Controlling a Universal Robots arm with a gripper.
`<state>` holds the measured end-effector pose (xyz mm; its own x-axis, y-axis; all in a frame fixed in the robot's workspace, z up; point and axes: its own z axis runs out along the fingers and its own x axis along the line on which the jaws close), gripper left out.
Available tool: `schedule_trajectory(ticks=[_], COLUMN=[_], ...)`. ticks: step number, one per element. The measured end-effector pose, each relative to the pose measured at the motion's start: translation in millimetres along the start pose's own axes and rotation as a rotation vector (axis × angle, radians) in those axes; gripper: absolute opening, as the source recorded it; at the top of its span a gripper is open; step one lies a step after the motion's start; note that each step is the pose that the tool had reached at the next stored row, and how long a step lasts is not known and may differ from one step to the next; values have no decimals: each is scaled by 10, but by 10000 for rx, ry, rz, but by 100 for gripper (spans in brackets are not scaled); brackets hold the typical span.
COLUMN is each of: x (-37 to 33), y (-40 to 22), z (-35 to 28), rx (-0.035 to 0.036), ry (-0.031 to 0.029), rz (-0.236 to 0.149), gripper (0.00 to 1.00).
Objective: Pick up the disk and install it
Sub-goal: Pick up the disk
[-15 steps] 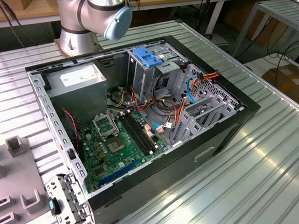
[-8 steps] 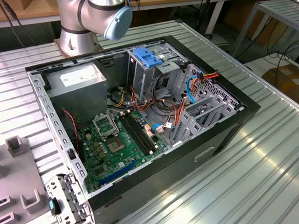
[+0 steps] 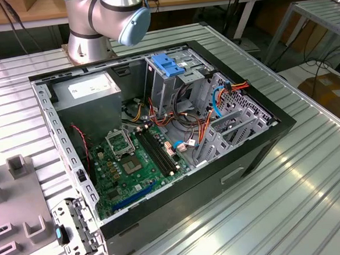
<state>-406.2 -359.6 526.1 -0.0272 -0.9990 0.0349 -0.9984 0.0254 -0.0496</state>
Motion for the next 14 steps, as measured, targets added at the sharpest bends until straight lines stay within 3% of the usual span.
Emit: schedule_trajectory(ticks=[14], x=[-3], y=[-110], z=[6], rx=[0], ry=[0], rz=[1], gripper=[37])
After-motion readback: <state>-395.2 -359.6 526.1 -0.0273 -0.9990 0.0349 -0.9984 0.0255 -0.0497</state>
